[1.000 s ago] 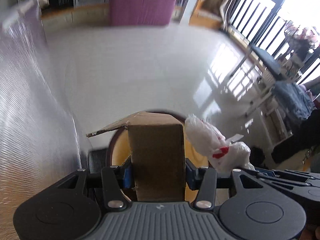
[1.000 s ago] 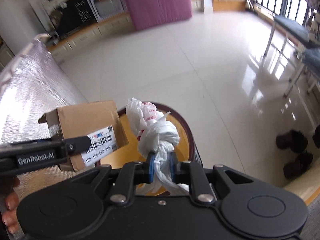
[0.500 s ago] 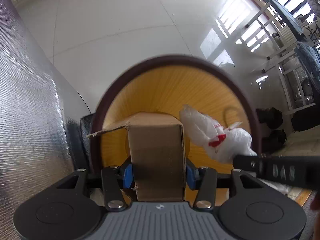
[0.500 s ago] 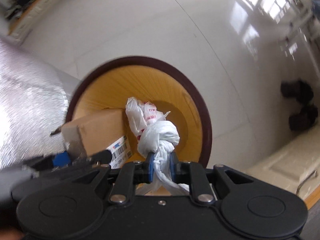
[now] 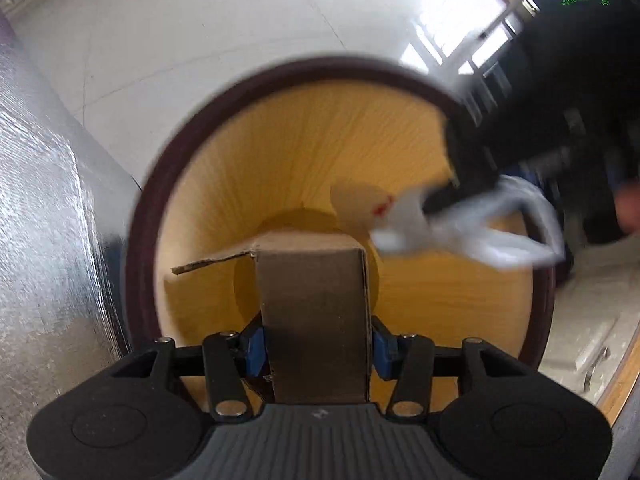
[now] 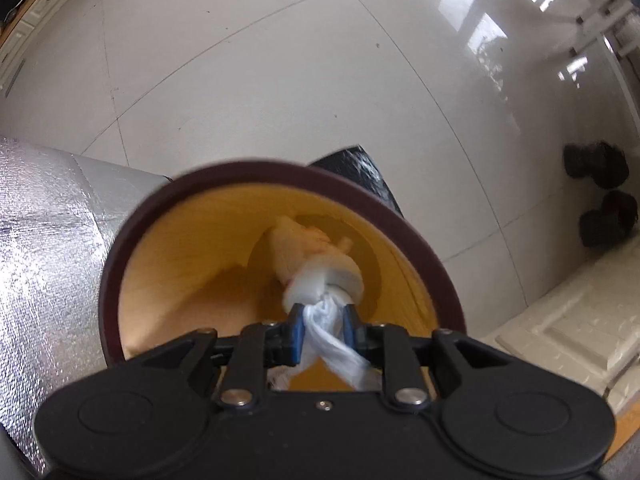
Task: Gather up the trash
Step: 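Open the right gripper to drop the bag while the left gripper drops the box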
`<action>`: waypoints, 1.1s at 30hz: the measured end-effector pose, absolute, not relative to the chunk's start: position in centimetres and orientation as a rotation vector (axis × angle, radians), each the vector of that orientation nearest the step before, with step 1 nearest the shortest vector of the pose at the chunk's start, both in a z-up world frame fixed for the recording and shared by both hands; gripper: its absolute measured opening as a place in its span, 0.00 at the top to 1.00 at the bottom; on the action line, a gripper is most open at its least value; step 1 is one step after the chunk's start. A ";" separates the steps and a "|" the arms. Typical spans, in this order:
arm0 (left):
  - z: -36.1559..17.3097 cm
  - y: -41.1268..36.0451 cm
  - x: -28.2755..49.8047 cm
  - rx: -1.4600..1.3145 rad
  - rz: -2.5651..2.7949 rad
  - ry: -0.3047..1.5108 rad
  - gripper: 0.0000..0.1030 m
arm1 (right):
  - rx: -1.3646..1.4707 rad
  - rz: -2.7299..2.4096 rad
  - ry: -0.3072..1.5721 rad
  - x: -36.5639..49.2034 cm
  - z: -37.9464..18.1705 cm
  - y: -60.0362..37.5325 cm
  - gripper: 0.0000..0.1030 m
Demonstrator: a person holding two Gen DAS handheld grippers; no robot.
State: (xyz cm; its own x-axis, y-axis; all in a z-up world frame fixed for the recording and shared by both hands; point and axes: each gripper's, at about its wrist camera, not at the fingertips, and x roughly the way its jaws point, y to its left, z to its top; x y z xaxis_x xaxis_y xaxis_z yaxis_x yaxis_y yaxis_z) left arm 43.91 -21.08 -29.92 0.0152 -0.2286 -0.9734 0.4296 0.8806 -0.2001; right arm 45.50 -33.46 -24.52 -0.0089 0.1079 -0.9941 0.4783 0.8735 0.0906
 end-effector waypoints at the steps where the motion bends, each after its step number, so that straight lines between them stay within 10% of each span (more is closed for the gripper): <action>1: -30.1 -21.3 43.6 0.171 -0.524 1.490 0.51 | 0.464 -0.307 1.565 45.9 -24.4 -33.3 0.80; 28: -28.5 -20.8 43.8 -0.092 -0.701 1.528 0.46 | 0.454 -0.264 1.504 42.6 -22.3 -35.2 0.76; 33: -27.3 -19.1 43.9 -0.095 -0.627 1.538 0.32 | 0.446 -0.255 1.505 41.8 -22.0 -35.4 0.71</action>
State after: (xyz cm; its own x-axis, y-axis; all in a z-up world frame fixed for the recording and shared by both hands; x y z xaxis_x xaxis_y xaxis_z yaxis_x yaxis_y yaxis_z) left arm 43.95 -19.06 -27.30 -0.0890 -0.4329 -0.8971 0.3179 0.8412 -0.4374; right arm 41.83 -35.38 -21.97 0.0605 0.1101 -0.9921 0.4307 0.8937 0.1255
